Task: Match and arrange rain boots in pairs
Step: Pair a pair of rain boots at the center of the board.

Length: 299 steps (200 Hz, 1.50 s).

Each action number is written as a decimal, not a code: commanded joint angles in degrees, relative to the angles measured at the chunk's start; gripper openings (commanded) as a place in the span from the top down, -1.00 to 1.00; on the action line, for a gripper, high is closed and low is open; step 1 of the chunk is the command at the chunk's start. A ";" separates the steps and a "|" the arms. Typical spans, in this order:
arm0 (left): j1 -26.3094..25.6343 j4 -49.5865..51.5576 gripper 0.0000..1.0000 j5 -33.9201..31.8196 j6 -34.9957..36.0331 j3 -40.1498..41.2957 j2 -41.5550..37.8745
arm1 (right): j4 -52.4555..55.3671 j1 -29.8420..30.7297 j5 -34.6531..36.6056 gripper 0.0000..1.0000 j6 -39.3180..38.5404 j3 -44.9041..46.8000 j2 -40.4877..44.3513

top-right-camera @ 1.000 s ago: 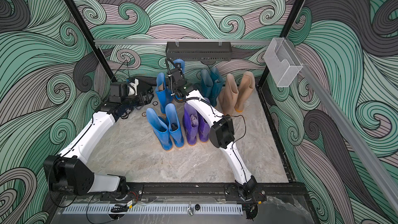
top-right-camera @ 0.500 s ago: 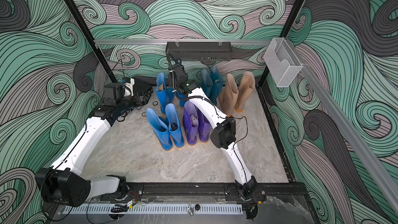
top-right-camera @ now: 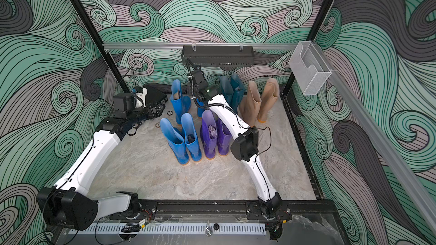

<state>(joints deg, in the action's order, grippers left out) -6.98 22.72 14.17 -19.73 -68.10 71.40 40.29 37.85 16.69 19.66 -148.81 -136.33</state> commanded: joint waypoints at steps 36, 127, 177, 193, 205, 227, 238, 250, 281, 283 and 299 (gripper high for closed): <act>-0.18 -0.57 -0.59 0.93 0.24 0.01 0.81 | 5.46 0.06 -6.87 0.79 -2.64 -0.83 -1.59; -0.22 -0.78 -0.59 0.76 0.18 0.10 1.24 | 0.78 0.57 -21.33 1.00 -5.20 -1.47 1.05; -0.19 -0.67 -0.59 0.57 0.21 -0.02 1.53 | 0.53 0.65 -23.16 1.00 -4.01 0.21 2.46; -0.21 -0.76 -0.59 0.68 0.05 -0.02 1.70 | 0.16 0.91 -24.21 1.00 -3.39 1.00 2.18; -0.21 -0.83 -0.59 0.70 0.05 -0.11 1.81 | -0.12 0.94 -24.75 1.00 -2.97 1.02 2.12; -0.19 -0.51 -0.59 0.34 0.63 -0.28 1.65 | -1.16 0.96 -26.21 1.00 -3.31 0.78 2.53; -0.17 -0.23 -0.58 0.03 0.95 -0.46 1.51 | -1.99 1.01 -26.69 1.00 -2.94 0.92 3.48; -0.20 -0.12 -0.59 -0.29 1.31 -0.46 1.50 | -3.62 1.00 -25.51 1.00 -2.53 2.62 4.98; -0.20 -0.03 -0.59 -0.07 1.10 -0.37 1.81 | -2.92 0.57 -25.55 1.00 -2.83 4.54 4.73; -0.22 -0.08 -0.59 -0.04 1.09 -0.37 1.79 | -2.85 0.56 -25.56 1.00 -2.73 4.71 4.69; -0.22 -0.16 -0.59 -0.05 1.00 -0.28 1.62 | -3.52 0.34 -25.97 1.00 -2.26 6.01 5.28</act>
<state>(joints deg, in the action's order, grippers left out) -6.98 22.33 14.33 -19.49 -68.10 72.69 38.26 38.22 -7.14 16.25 -144.35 -134.15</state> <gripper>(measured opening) 0.793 0.053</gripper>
